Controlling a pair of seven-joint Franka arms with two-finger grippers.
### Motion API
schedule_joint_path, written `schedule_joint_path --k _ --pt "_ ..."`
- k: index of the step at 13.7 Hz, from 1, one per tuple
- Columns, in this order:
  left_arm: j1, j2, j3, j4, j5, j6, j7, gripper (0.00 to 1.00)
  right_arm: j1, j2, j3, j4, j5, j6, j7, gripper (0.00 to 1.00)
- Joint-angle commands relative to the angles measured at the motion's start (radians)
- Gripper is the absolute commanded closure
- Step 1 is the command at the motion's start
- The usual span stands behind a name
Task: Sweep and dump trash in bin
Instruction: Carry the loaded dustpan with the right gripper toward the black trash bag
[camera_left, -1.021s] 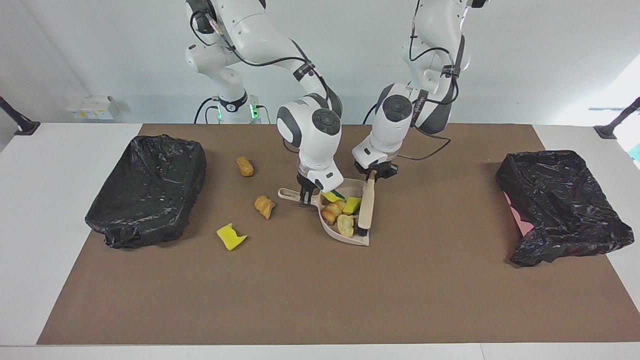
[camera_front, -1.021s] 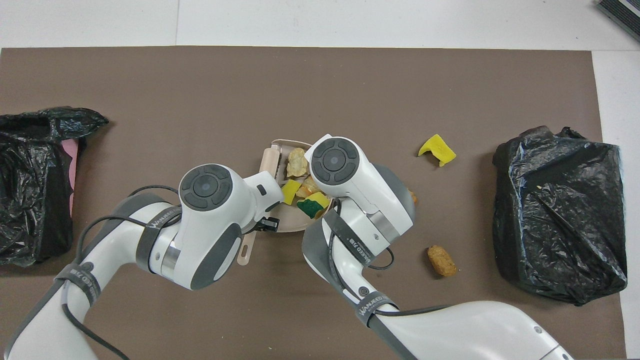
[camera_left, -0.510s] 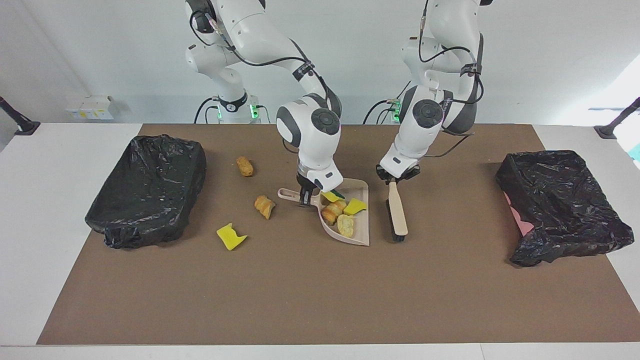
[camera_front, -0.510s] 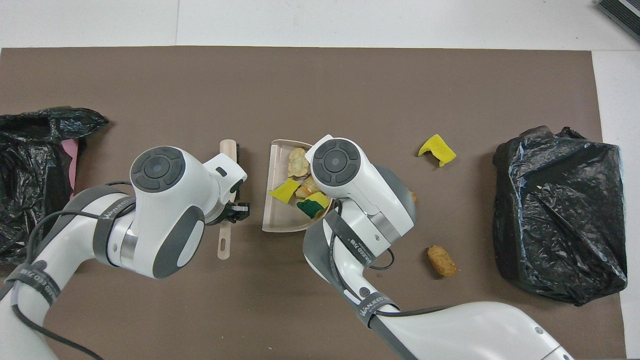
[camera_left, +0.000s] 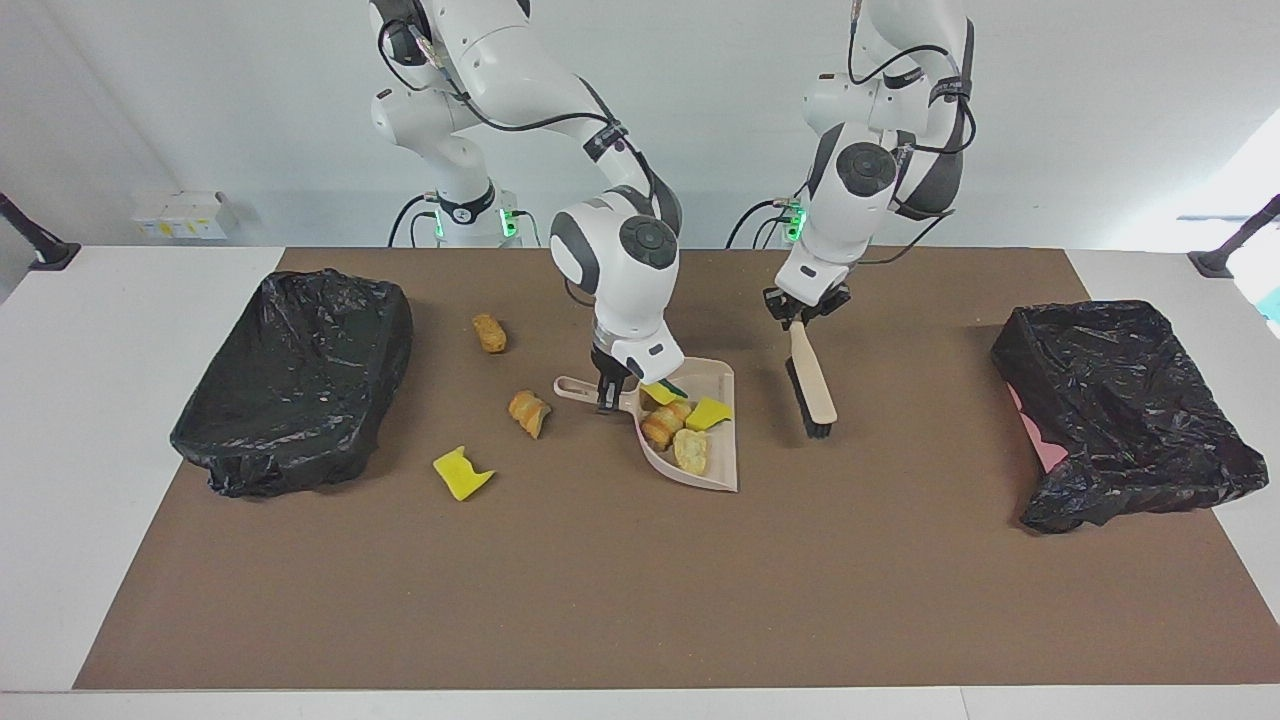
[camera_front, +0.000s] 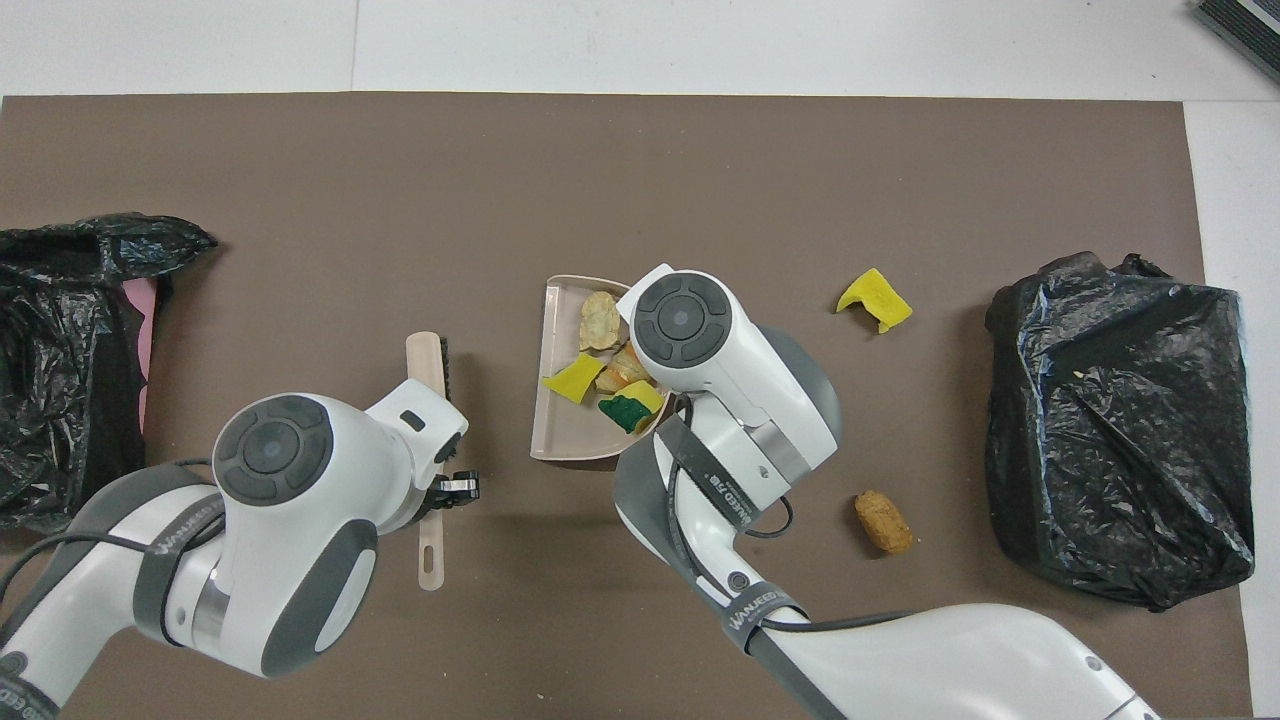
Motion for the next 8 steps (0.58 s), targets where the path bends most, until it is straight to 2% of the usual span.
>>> schedule_joint_path --k 1,4,8 --pt "-0.083 -0.092 0.006 -0.098 0.000 0.035 -0.112 1.00 -0.077 -0.116 0.010 -0.045 -0.009 -0.043 -0.032 1.00" --pt "-0.166 -0.104 0.006 -0.110 -0.038 0.044 -0.198 1.00 -0.169 -0.236 0.012 -0.045 0.014 -0.168 -0.081 1.00" --pt "-0.276 -0.080 0.006 -0.159 -0.047 0.168 -0.305 1.00 -0.286 -0.323 0.009 -0.045 0.020 -0.267 -0.258 1.00"
